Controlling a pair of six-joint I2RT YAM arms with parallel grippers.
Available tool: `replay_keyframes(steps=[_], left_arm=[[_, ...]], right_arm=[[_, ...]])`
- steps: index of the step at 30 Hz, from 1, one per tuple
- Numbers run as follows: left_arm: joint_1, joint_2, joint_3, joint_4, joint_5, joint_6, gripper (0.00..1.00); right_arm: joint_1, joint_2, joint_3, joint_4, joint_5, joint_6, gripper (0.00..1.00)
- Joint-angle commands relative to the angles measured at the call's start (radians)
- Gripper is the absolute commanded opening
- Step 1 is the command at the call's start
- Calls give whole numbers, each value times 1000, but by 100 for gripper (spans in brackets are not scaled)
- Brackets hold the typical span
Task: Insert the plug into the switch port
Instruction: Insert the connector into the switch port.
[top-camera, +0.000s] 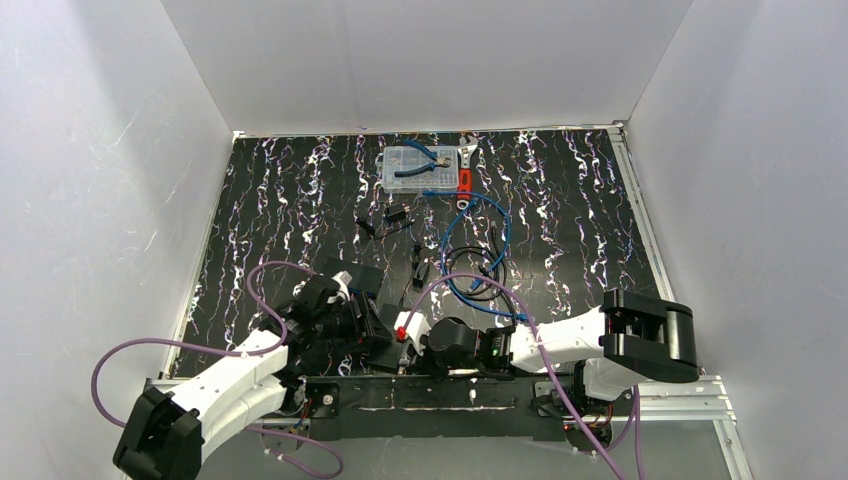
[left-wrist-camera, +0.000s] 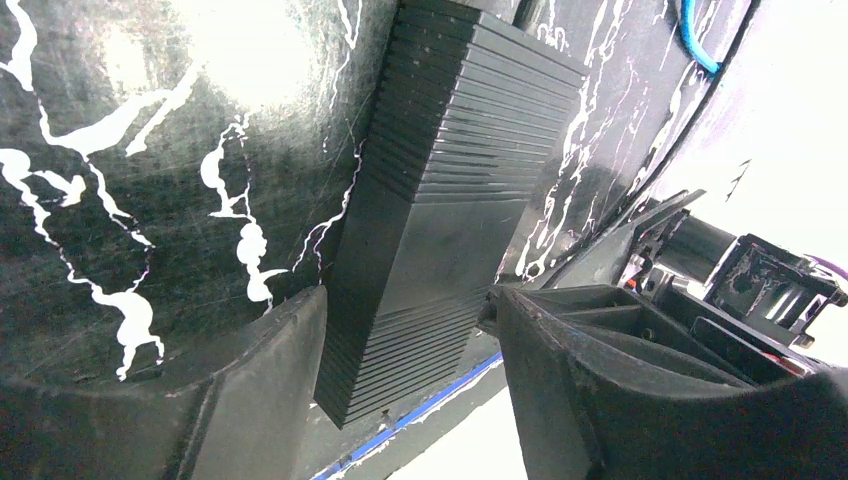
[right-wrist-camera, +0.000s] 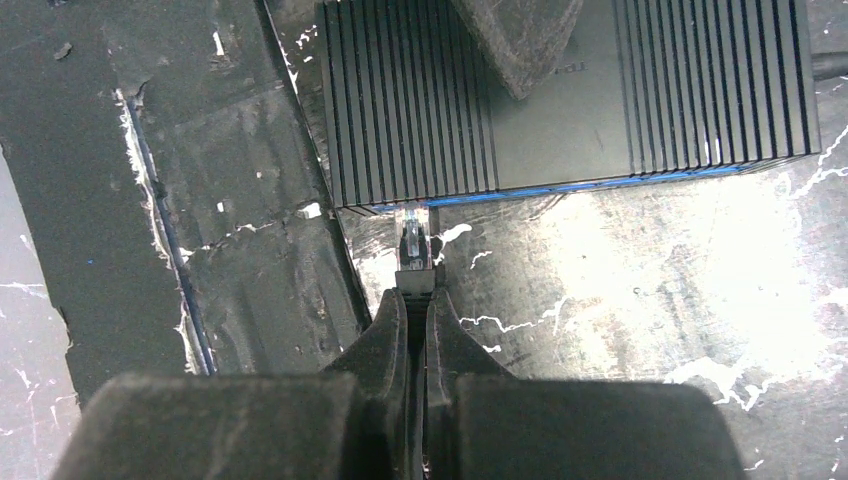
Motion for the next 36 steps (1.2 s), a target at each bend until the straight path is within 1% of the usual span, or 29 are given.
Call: replay_keyframes(steps=[1, 8, 17, 25, 31, 36], left_arm=[[-13, 49, -9, -31, 70, -6, 63], [-13, 60, 19, -58, 44, 14, 68], [-13, 19, 87, -198, -53, 51, 74], [-13, 9, 92, -227, -62, 48, 75], [-13, 14, 89, -216, -57, 49, 75], [-13, 20, 86, -202, -46, 52, 74]], right_arm=[[-11, -37, 31, 178, 105, -26, 1], [-6, -44, 44, 81, 115, -40, 1], [-1, -51, 64, -37, 97, -64, 1], [6, -49, 70, -57, 56, -74, 1], [13, -50, 72, -87, 28, -75, 1], [19, -58, 68, -73, 1, -72, 1]])
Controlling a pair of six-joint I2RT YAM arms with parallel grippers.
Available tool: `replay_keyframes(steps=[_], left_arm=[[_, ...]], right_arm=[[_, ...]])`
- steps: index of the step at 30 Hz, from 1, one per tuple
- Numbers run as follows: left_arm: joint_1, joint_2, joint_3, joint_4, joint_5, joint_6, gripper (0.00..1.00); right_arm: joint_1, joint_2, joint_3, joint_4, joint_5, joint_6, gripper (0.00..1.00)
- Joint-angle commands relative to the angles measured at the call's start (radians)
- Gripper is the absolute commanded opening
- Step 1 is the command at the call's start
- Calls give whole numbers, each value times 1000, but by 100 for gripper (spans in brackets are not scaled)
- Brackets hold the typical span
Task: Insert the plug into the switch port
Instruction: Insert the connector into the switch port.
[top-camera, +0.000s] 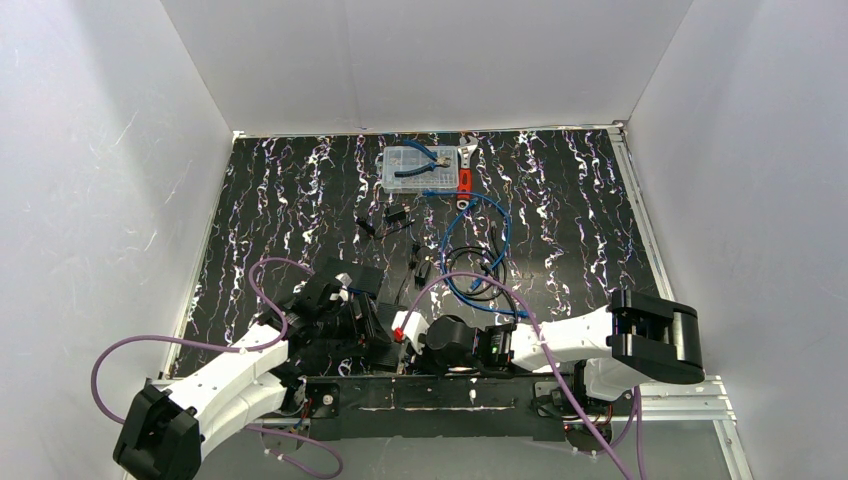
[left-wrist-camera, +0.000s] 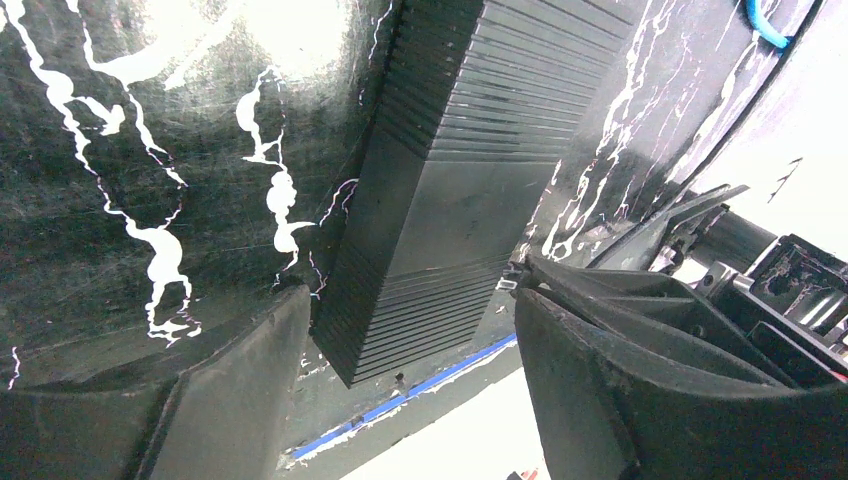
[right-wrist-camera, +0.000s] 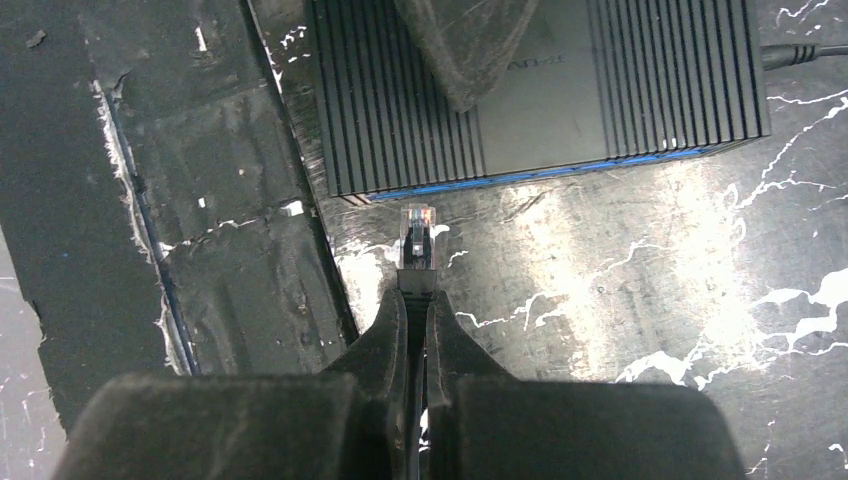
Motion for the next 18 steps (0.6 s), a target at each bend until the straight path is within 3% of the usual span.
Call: replay_keyframes(steps=[1, 18], left_arm=[[-4, 9, 13, -35, -9, 21, 74], [-4, 28, 2, -3, 18, 26, 71]], right_arm=[[12, -31, 33, 21, -34, -7, 1], [15, 9, 61, 48, -29, 1, 1]])
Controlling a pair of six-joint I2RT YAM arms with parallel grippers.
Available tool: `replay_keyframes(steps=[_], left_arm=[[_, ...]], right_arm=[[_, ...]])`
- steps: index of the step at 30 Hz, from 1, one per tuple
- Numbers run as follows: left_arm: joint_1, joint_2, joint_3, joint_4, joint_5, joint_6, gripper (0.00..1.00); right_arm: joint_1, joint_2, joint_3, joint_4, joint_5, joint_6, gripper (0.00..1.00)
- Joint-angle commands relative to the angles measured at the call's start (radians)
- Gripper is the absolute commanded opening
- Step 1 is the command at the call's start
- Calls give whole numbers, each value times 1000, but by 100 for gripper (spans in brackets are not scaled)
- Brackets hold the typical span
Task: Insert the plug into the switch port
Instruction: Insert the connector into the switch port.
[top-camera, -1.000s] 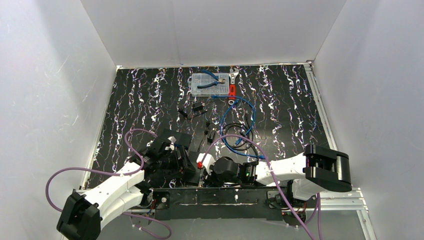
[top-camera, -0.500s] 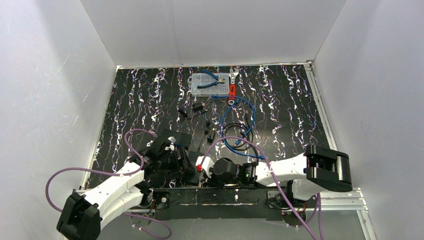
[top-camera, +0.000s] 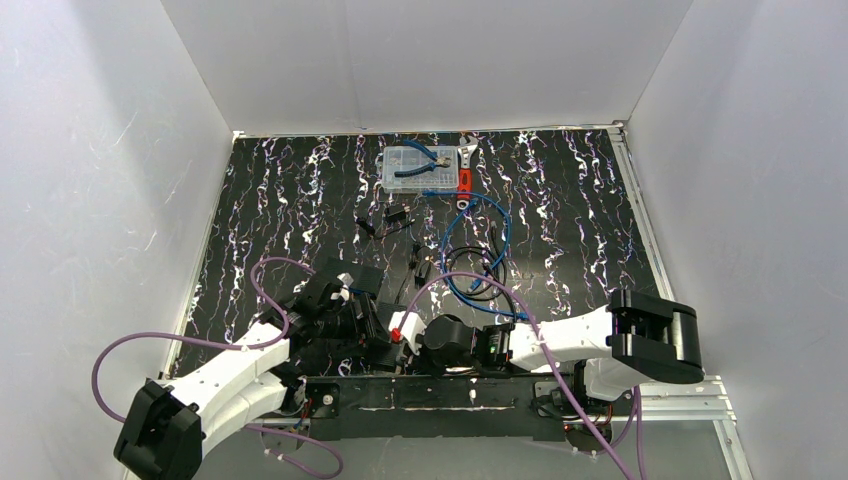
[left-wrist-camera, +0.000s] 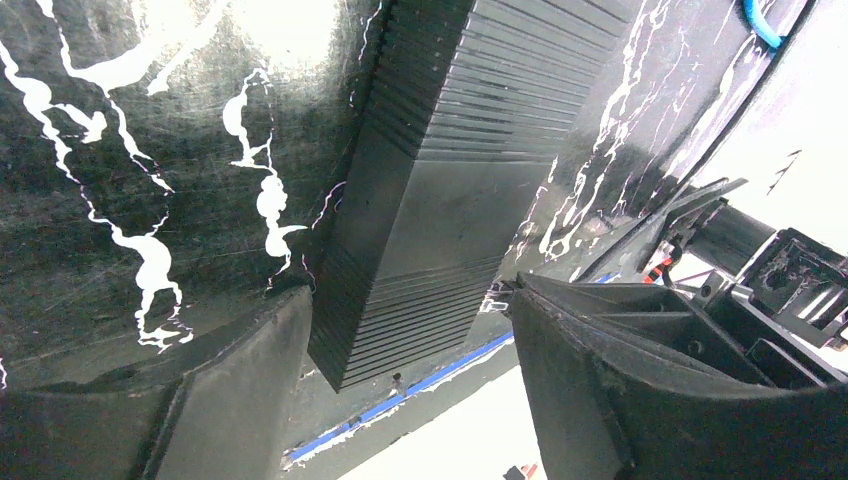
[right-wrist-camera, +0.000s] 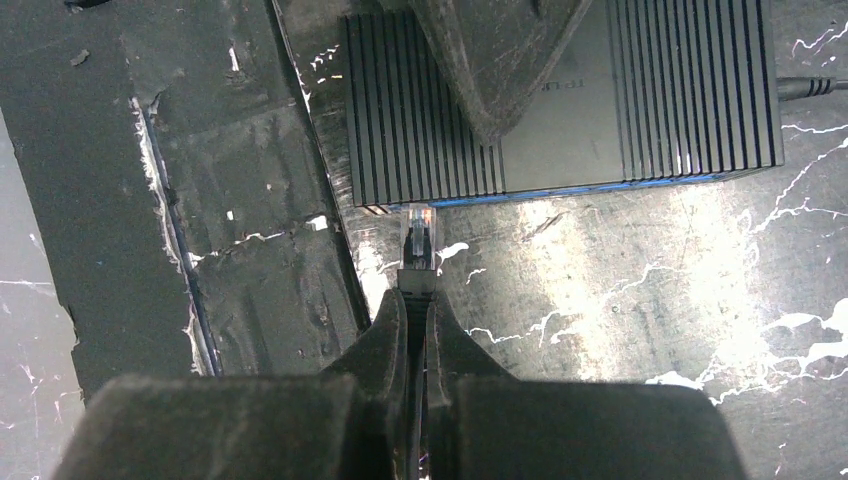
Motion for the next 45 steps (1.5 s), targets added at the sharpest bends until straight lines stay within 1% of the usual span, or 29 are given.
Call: replay_keyframes(steps=[1, 20, 29, 45], left_arm=[[-5, 9, 1, -21, 1, 22, 71], [-5, 6, -1, -16, 4, 23, 70], [-5, 5, 0, -16, 6, 24, 69], [-5, 18, 0, -7, 12, 27, 67]], right_arm=[[10, 8, 44, 48, -1, -1, 1], [16, 28, 62, 19, 6, 8, 1], [17, 35, 68, 14, 35, 17, 1], [20, 46, 83, 25, 6, 12, 1]])
